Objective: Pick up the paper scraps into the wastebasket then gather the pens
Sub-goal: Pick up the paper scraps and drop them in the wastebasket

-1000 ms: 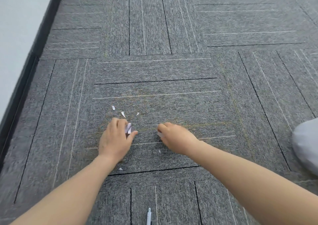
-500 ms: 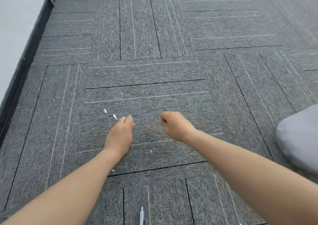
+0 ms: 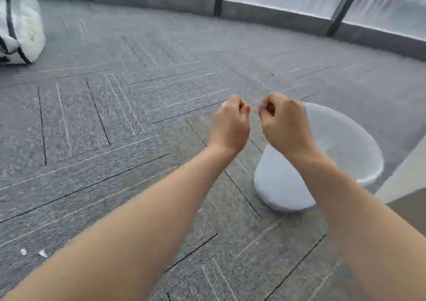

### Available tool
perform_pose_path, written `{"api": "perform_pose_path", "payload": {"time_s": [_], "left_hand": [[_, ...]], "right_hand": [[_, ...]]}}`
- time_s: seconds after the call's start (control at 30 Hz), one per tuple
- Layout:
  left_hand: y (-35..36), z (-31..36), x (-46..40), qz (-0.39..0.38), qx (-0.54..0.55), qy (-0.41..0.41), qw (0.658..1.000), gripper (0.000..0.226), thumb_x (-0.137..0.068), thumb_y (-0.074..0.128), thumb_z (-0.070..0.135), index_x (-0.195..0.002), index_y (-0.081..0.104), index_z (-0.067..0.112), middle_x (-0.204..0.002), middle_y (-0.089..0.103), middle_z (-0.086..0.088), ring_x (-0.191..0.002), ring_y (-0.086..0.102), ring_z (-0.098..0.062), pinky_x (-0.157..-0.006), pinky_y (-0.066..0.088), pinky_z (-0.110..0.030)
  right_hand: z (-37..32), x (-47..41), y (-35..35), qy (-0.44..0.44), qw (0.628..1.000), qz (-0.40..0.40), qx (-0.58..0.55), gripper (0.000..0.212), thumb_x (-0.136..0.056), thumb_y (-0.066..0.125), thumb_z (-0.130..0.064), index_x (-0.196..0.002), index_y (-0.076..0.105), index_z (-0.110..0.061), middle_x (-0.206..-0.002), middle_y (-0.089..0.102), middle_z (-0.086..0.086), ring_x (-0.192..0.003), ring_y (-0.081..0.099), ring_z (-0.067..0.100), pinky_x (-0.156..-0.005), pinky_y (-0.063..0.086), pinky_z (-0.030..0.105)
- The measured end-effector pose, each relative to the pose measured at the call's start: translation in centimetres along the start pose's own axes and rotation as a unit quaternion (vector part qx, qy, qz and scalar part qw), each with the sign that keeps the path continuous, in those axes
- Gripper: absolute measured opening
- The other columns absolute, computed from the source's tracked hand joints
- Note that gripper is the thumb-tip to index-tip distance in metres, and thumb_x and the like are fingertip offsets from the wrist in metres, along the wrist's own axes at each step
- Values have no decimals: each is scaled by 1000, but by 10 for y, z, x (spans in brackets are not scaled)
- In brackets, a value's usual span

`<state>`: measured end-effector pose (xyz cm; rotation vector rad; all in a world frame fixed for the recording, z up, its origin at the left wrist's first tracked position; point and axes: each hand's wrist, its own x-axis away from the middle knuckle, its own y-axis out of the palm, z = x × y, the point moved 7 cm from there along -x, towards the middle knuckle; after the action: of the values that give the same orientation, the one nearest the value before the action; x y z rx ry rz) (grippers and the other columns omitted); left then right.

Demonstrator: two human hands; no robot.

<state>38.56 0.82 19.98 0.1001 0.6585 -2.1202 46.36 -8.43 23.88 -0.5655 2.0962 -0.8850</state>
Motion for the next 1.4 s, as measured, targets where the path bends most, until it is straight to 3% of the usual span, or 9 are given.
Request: {"api": "perform_pose_path", "payload": {"time_s": [0.2, 0.33, 0.43, 0.67, 0.8, 0.93, 1.1, 1.27, 1.4], "left_hand": [[98, 45, -4, -147, -60, 39, 987, 15, -93, 52, 18, -95, 61, 6, -100, 65, -15, -95, 57, -32, -78, 40, -36], [135, 61, 2, -229, -112, 85, 963, 18, -92, 56, 18, -106, 65, 10, -107, 66, -8, -102, 58, -25, -82, 40, -27], [147, 62, 7, -266, -99, 76, 956, 27, -93, 54, 18, -117, 62, 12, -118, 64, -6, -109, 58, -22, -96, 43, -33], [121, 48, 9, -172, -29, 101, 980, 23, -93, 51, 10, -106, 70, 11, -108, 71, -4, -101, 64, -18, -90, 47, -30], [71, 17, 14, -78, -40, 117, 989, 18, -92, 53, 12, -101, 69, 11, -100, 69, -3, -88, 63, -17, -81, 51, -31], [8, -57, 38, -54, -100, 40, 993, 16, -94, 51, 14, -98, 66, 13, -97, 67, -1, -87, 60, -15, -77, 50, -28], [-86, -169, 106, -29, -201, -100, 974, 18, -93, 49, 12, -97, 66, 17, -98, 65, 0, -89, 58, -15, -76, 44, -27], [-175, -260, 222, 23, -267, -280, 922, 21, -93, 48, 12, -100, 67, 19, -107, 63, -2, -98, 58, -21, -80, 42, -30], [-231, -295, 317, 76, -317, -406, 854, 21, -95, 45, 17, -108, 61, 22, -113, 54, 0, -83, 58, -20, -71, 47, -33]], "right_hand": [[118, 18, -60, 150, 986, -49, 61, 14, -86, 56, -12, -76, 64, -12, -77, 70, 11, -72, 67, 33, -71, 55, 49], [153, 35, -65, 185, 973, -105, 85, 15, -90, 57, -13, -86, 72, -11, -87, 72, 10, -86, 67, 31, -82, 53, 43], [163, 40, -67, 184, 963, -130, 148, 24, -96, 50, -15, -104, 72, -10, -106, 69, 13, -104, 58, 32, -83, 41, 32], [149, 35, -66, 161, 978, -44, 122, 7, -85, 63, -19, -82, 67, -13, -87, 69, 7, -84, 61, 28, -68, 42, 30], [80, 34, -36, 32, 998, -27, 39, 3, -82, 63, -12, -80, 65, -13, -78, 68, 5, -73, 59, 23, -64, 40, 28], [5, 50, 36, -64, 992, -108, -31, 3, -83, 63, -12, -81, 65, -12, -75, 67, 2, -69, 57, 20, -64, 46, 32], [-72, 99, 139, -157, 946, -273, -73, 8, -87, 56, -13, -85, 64, -12, -84, 65, 6, -77, 59, 26, -68, 51, 41], [-114, 187, 232, -265, 844, -466, -3, 16, -92, 49, -19, -99, 64, -19, -103, 64, 2, -95, 60, 25, -74, 51, 36], [-131, 252, 273, -326, 766, -553, 27, 28, -93, 52, -24, -120, 58, -23, -120, 61, -1, -109, 58, 21, -82, 51, 36]]}}
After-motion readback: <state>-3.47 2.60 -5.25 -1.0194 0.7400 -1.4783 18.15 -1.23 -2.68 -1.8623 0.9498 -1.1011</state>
